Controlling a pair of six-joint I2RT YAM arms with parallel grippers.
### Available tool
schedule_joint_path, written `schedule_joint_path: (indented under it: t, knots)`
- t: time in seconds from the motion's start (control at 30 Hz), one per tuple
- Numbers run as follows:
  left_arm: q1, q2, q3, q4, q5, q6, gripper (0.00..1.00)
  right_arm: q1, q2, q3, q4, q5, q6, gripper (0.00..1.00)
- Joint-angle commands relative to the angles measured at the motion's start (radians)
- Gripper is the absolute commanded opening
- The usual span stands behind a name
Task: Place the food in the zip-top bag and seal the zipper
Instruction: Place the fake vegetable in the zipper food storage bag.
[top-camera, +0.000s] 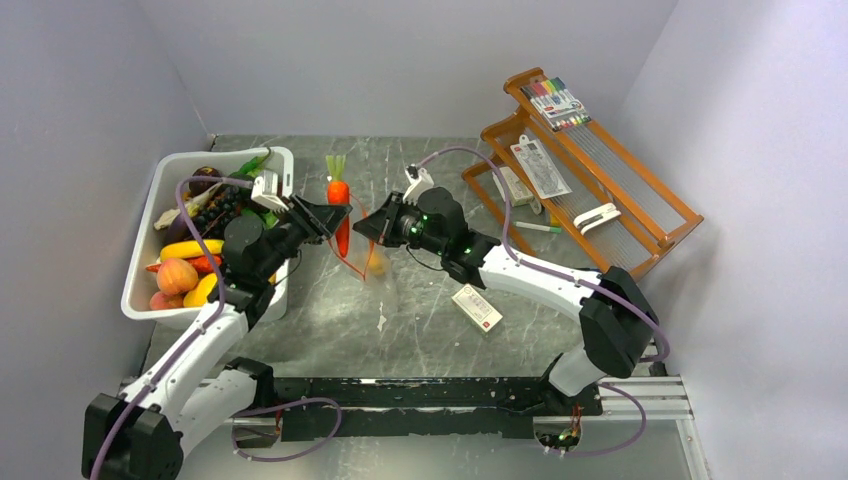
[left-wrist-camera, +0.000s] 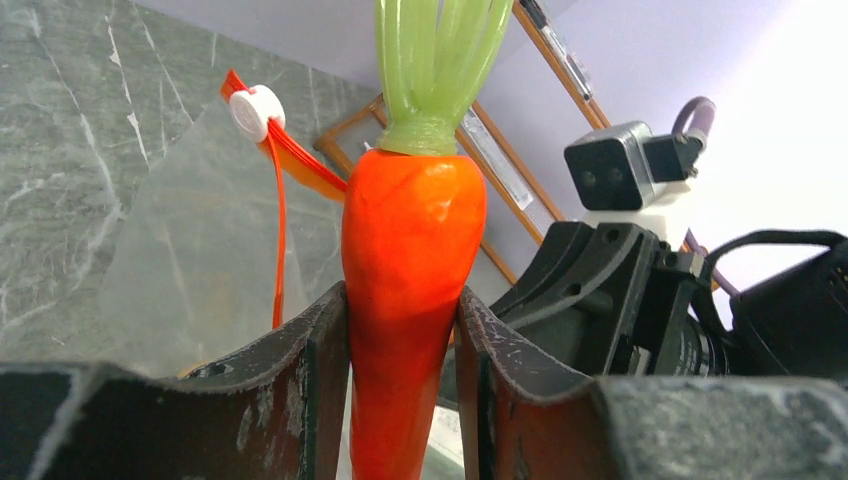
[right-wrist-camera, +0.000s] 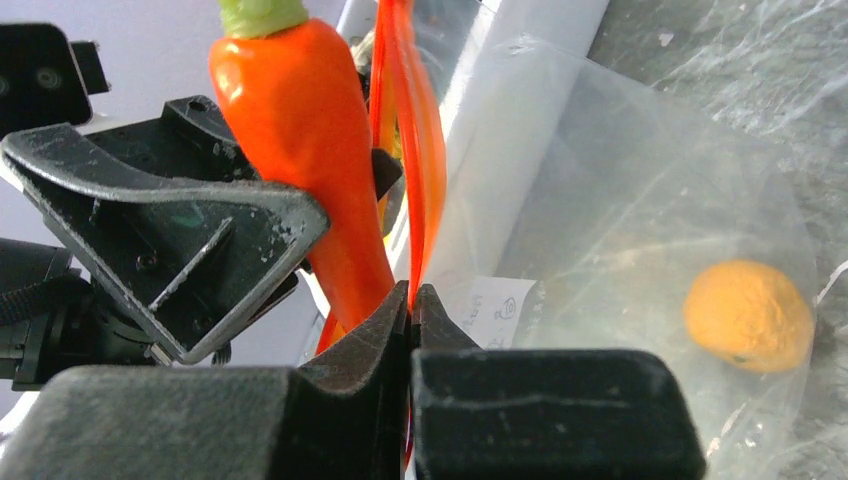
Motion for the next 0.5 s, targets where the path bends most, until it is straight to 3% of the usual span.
schedule_joint_path:
  t: [0.0,0.33,0.47]
  knots:
    - [-0.013,-0.057,-0.042,0.118,-0.013,0.051,0.37,0.003,-0.022,-0.011,0.057,-0.02,0.015,0.0]
    - [-0.013,-0.149,-0.071,0.098,0.043,0.11,0.58,0.001,-0.012,0.03,0.04,-0.016,-0.016,0.0]
    - [-0.013,-0.161,-0.033,0.017,0.038,0.141,0.65,0.001,-0.008,0.057,0.034,-0.012,-0.062,0.0]
